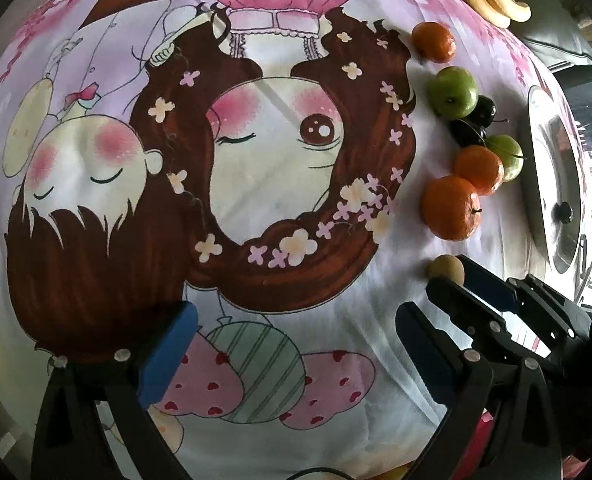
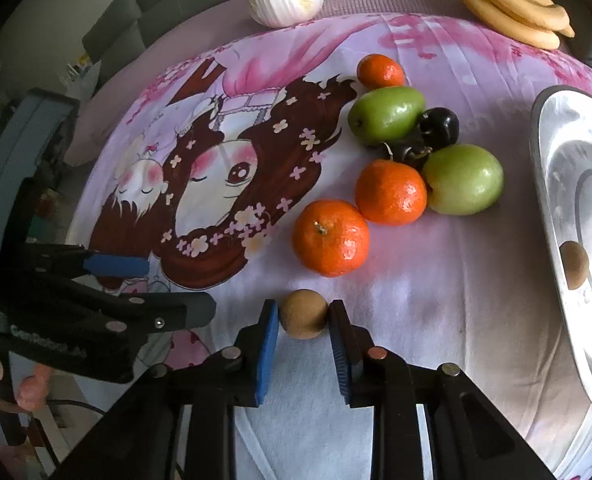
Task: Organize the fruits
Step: 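Grasp a second brown longan with the right tool, then grasp an orange tangerine with the left tool while the right tool holds the longan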
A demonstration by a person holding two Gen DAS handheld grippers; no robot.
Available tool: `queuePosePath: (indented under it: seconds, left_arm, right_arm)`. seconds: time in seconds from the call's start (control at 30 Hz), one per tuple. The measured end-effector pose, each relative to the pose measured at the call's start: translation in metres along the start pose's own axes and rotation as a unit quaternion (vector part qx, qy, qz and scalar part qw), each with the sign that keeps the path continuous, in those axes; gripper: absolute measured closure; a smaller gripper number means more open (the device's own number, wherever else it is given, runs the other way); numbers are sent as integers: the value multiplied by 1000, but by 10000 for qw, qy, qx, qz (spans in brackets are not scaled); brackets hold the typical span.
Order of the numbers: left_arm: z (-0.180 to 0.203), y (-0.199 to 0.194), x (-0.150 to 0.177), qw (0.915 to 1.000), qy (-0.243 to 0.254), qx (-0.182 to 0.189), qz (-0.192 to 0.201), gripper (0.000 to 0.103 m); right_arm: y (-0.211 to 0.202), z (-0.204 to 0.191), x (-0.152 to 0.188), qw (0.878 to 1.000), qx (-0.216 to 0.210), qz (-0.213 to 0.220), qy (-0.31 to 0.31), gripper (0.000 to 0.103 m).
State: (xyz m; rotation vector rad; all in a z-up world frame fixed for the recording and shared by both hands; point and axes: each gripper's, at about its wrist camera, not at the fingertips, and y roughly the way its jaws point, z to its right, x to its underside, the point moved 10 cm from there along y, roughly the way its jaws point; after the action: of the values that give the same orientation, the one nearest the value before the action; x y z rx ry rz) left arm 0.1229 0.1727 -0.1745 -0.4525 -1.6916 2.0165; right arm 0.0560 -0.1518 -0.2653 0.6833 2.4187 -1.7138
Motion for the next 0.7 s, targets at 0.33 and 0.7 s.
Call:
queuePosePath:
  seconds: [0.33,0.7]
  left_arm:
    - [36,5,-22,9999,77,-17,82,4]
    - [105,8,-68,9995,216,167,128,22]
  right_arm:
    - [-25,12,0,9995,-115,230,174,75]
    - [-63,50,-14,9964,27,625,580,75]
